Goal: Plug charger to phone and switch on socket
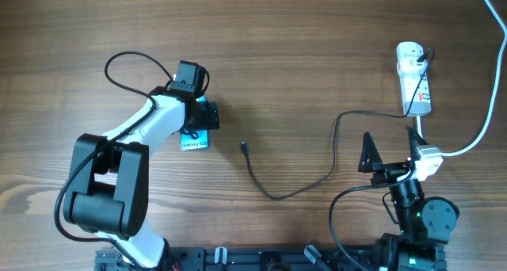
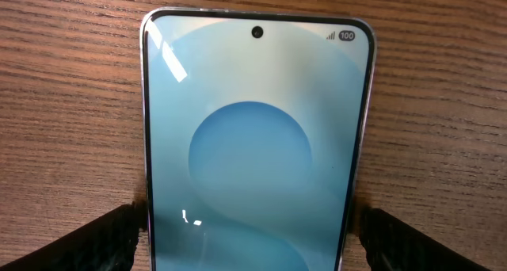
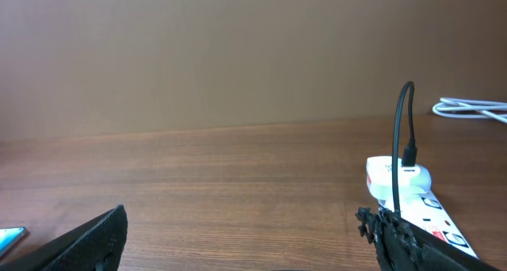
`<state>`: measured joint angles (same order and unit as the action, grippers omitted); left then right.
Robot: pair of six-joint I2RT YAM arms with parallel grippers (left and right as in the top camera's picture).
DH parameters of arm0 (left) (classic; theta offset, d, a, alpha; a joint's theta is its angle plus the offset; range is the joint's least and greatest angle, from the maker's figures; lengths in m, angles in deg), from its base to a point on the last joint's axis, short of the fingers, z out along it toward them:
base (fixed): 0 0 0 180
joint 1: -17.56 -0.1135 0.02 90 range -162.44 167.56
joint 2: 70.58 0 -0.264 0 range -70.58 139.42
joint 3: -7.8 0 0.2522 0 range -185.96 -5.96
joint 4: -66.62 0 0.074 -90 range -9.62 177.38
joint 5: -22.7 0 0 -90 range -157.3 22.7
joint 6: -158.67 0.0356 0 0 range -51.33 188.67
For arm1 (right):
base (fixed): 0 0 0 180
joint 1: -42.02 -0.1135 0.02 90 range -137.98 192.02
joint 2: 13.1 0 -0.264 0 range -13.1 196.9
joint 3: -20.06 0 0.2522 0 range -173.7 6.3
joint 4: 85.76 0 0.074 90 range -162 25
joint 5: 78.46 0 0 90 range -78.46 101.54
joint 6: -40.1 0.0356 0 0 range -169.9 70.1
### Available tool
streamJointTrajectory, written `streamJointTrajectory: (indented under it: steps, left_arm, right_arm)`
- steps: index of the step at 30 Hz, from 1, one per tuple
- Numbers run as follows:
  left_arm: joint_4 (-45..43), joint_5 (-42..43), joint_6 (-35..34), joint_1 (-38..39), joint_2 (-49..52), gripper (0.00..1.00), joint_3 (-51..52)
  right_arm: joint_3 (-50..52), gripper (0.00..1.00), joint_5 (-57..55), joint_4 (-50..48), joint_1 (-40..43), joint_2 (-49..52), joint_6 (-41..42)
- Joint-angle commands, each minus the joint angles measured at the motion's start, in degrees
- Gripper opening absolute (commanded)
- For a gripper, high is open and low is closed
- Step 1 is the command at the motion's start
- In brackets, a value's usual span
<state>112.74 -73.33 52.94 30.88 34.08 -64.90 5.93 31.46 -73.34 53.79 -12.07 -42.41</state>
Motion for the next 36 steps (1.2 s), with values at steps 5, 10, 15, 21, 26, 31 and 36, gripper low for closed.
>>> streamJointTrajectory:
  steps: [5, 10, 15, 21, 26, 31, 36]
  left_arm:
    - [1.66, -6.88, 1.11, -1.03, 4.11, 0.93, 2.91]
    - [1.62, -6.88, 0.92, -1.03, 4.11, 0.92, 2.91]
    - [1.66, -6.93, 0.92, -1.03, 4.11, 0.91, 2.91]
    - [1.68, -6.93, 0.92, -1.03, 4.11, 0.95, 2.91]
    - [1.73, -6.95, 0.92, -1.16, 4.11, 0.93, 2.91]
    - [1.75, -6.91, 0.28, -1.62, 4.11, 0.90, 2.91]
    - [1.97, -6.93, 0.28, -1.62, 4.11, 0.87, 2.91]
  right_arm:
    - [0.07, 1.00, 0.52, -0.31, -0.20, -0.46, 0.39]
    - [0.07, 1.00, 0.52, -0.31, -0.20, -0.46, 0.39]
    - [0.07, 1.00, 0.52, -0.31, -0.20, -0.46, 0.39]
    - [0.07, 1.00, 0.52, -0.31, -0.20, -0.46, 0.39]
    - [0.07, 1.00, 0.52, -0.31, -0.20, -0.46, 0.39]
    - [0.07, 1.00, 0.52, -0.31, -0.20, -0.46, 0.39]
    - [0.07, 1.00, 0.52, -0.31, -0.20, -0.46, 0.39]
